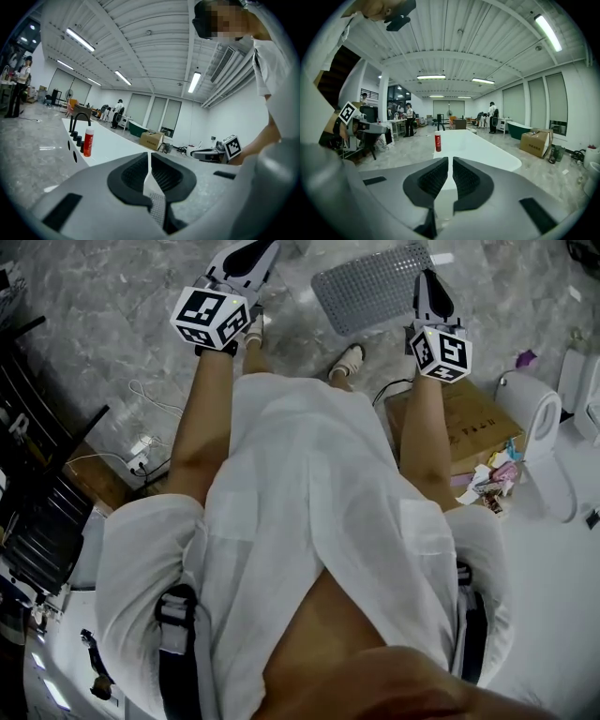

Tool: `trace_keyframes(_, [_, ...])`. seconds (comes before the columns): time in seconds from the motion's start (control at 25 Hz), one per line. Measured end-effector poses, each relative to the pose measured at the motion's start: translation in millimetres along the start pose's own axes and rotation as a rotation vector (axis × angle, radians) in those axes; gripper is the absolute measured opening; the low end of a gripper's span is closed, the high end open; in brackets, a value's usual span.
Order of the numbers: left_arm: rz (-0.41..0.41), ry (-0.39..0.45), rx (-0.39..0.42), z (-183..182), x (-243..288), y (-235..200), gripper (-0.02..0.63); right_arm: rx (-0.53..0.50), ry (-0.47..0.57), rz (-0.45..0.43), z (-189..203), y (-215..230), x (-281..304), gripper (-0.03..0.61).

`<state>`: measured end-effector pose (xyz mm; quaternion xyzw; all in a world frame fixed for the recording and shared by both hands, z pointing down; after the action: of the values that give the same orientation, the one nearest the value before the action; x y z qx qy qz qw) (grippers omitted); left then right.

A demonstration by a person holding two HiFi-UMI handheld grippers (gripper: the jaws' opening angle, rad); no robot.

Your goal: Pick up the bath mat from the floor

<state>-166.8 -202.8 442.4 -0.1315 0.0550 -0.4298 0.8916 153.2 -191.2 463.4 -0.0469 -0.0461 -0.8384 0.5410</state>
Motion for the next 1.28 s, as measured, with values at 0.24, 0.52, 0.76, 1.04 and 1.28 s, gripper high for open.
trace_keyframes(0.24, [-0.024,0.035,0.001,-15,-23,-26,0.026,-0.022,0.006,-0.041,-12,-31,24,0.033])
trace_keyframes(0.52, [-0.002,0.037,0.003,-31,-49,-66,0.026,-0.043,0.021,-0.036,-25,-70,53,0.035])
trace_keyframes(0.76, [0.009,0.04,0.018,-44,-67,-84,0.026,-0.084,0.017,-0.071,-29,-102,59,0.04])
trace_keyframes(1.04, [-0.081,0.061,0.015,-25,-75,-63,0.026,-0.066,-0.011,-0.182,-9,-97,52,0.064])
trace_keyframes(1.28, [-0.209,0.092,0.013,9,-79,-29,0.026,-0.059,-0.057,-0.341,34,-85,43,0.087])
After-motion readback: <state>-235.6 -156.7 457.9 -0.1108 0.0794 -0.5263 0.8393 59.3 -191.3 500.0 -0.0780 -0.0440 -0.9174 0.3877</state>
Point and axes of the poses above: the fingertips, and each gripper's own axes: x forward along the fingers, y to its right, z out of its underside, the point moved 6 cm from there along -x, backward along the fingers, and after that the axes turned 13 degrees about y, right-handed, at the moved point
